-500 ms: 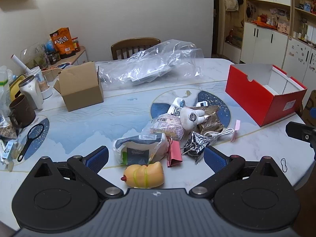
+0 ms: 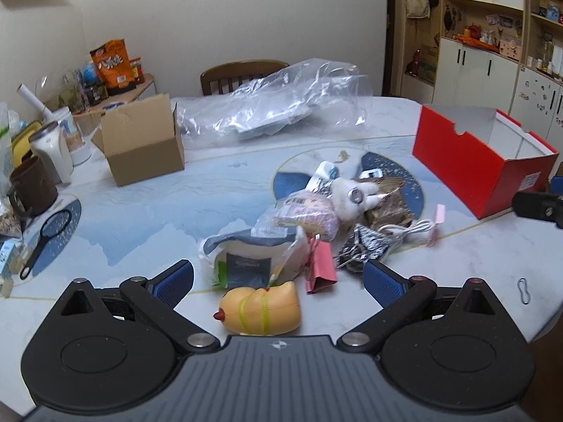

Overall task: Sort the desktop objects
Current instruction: 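Grasp the yellow chick toy with the left tool while the right tool grasps the pink sticky-note pad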

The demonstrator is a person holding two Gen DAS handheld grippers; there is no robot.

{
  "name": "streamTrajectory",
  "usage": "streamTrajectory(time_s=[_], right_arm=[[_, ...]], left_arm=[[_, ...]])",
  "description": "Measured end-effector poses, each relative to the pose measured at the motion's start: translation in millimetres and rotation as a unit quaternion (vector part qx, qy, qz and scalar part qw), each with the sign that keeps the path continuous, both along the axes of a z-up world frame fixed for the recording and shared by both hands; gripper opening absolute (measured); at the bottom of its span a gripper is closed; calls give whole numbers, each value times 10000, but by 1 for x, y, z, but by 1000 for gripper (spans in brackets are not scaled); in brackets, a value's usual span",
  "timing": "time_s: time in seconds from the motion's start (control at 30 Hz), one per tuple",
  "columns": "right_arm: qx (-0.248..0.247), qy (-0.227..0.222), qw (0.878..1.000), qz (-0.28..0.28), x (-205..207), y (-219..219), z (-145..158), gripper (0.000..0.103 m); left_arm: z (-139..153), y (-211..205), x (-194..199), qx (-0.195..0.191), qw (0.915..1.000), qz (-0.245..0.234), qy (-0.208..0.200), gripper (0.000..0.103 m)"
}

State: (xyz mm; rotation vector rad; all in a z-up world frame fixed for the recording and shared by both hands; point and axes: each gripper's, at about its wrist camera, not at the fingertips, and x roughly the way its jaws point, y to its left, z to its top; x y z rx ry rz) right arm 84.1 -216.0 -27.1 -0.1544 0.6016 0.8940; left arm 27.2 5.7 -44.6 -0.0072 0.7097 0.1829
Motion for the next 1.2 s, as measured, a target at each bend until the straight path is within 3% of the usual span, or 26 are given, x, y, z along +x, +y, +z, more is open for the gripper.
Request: streamTrajectory(time_s=[0.27,0.5,0.8,1.2], right_arm=[[-311,-31,9995,95,9,33,-15,102],[-748,-104,9969,212,23,66,-46,98],[-1382,16,9890,534,46,87,-92,82],[-1613,-197,9823,927,52,107,-102,66]], left_arm=[[-29,19,12,-59,9993,-168,316,103],[-52,33,21,-179,9970,-409,632,103],[-66,48,28,-217,9935,-769,812,103],[-71,51,31,-170,9898,-1113,872,102]])
